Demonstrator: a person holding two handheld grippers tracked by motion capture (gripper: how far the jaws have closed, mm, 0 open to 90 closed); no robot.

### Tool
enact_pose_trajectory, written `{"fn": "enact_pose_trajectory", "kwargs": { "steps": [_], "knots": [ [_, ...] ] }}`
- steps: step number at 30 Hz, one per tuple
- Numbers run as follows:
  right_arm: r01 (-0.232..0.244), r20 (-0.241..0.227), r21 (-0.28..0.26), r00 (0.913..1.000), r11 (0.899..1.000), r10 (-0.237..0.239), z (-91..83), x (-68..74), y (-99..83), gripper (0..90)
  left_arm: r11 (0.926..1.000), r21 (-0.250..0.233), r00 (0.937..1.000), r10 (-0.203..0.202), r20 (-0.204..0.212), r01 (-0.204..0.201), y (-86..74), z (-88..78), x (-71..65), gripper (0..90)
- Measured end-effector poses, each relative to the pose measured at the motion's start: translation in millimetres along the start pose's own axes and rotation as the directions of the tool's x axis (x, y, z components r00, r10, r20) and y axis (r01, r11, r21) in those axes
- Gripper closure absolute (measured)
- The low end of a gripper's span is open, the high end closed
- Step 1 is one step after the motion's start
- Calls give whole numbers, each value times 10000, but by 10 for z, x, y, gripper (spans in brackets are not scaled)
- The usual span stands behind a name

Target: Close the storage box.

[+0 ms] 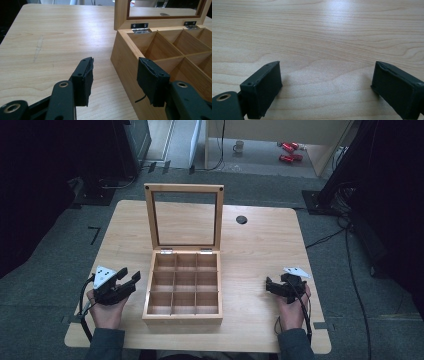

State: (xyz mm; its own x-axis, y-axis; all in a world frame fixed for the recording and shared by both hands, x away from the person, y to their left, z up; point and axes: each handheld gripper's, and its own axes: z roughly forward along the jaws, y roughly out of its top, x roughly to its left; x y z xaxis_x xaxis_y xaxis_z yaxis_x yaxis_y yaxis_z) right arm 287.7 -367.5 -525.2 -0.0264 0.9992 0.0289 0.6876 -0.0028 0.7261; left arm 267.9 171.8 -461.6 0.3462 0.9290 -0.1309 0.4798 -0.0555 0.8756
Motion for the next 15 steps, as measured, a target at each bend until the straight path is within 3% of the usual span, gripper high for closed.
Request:
{"fn": "enact_pose_trajectory", "kwargs": {
  "steps": [10,15],
  "knots": [
    [13,-18,-23,10000,10000,-13,-1,1,0,96,9999,111,10000,-31,95,30,-24,10,-12,462],
    [78,-94,-125,9999,9999,-80,-13,5,-4,174,9998,180,9999,-83,136,81,-12,7,9,460]
  ]
}}
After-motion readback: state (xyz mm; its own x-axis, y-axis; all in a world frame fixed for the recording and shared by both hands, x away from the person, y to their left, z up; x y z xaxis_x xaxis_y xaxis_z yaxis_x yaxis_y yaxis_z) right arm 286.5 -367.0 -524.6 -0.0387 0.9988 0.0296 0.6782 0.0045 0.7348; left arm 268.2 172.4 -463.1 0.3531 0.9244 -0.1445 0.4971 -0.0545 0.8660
